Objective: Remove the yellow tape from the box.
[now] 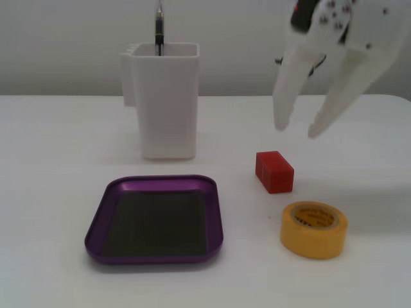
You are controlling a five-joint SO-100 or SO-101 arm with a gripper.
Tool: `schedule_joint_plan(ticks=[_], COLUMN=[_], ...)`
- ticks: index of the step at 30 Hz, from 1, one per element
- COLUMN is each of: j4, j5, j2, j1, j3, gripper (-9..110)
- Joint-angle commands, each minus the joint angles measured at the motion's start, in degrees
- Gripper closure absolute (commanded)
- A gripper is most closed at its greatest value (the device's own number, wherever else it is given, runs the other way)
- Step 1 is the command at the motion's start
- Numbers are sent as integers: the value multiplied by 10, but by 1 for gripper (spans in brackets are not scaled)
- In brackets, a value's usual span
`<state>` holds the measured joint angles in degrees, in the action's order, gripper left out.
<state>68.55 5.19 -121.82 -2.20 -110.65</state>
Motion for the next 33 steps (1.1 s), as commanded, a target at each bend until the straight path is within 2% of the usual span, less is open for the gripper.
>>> schedule_joint_plan(ticks=[1,6,12,21,25,33], j4=[73,95,81,-24,-25,-40], j5=[-3,-4,-4,-4,-7,-104], j2=[-119,-290,-496,-766,-743,-737], j1=[28,41,41,51,51,52], j3=[74,49,-177,-513,-575,-624], gripper=[93,93,92,92,92,93])
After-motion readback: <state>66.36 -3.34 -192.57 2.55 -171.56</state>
